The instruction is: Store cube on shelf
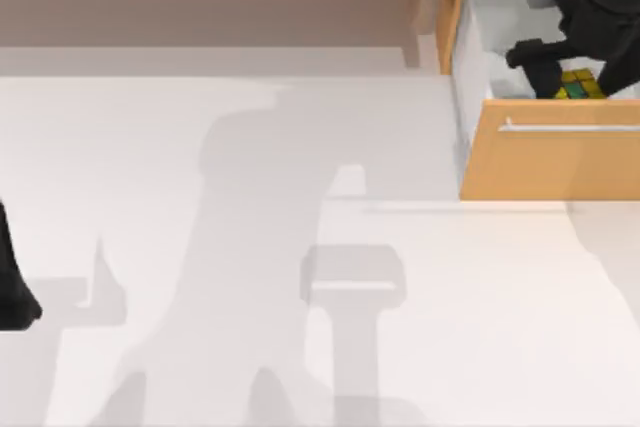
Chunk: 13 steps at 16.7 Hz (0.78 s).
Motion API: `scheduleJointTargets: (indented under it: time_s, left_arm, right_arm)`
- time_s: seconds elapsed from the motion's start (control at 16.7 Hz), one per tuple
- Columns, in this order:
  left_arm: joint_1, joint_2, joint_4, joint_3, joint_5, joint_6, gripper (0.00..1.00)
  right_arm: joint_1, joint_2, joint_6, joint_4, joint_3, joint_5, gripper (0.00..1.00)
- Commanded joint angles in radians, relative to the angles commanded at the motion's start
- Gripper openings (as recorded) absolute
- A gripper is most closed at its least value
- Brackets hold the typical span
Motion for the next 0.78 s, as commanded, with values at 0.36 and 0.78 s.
scheduleJointTargets:
  time_s: [0.36,0.78]
  left_arm:
    - [0.000,0.000,0.000,0.000,0.000,0.000,1.00]
    - [0.000,0.000,0.000,0.000,0.000,0.000,1.00]
  right_arm:
    - [0.004,-0.012,-0.013,-0.098,0.085,0.003,0.00]
    - [-0.001,0.012,0.017,-0.096,0.122,-0.017,0.00]
